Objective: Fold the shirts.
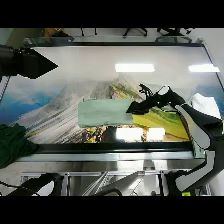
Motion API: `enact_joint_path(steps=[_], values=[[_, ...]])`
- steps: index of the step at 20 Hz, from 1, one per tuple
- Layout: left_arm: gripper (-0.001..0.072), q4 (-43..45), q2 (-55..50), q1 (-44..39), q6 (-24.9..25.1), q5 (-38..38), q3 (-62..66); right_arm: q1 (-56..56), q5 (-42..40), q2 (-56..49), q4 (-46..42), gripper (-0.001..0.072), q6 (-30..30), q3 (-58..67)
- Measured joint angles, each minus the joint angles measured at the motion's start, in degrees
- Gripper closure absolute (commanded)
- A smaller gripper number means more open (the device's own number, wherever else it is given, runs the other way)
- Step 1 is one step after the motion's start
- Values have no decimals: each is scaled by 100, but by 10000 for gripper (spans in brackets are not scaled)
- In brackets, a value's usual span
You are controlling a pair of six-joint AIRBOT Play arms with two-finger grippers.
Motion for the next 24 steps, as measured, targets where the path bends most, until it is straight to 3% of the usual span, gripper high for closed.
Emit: enact_joint_path(steps=[2, 4, 9, 13, 24], values=[[695, 0, 0, 0, 0, -11, 0, 87, -24, -125, 203, 263, -114, 0], [695, -2, 0, 0, 0, -13, 0, 151, -133, -234, 474, 702, -334, -11], [696, -2, 2, 0, 0, -31, 0, 61, 79, -114, 1388, 698, -1019, 144], [696, -2, 2, 0, -2, -83, 0, -680, 308, 662, 1714, 698, -1043, 638], [695, -4, 2, -7, 184, -81, 0, -4651, 761, 2651, 1869, 698, 162, 1287]])
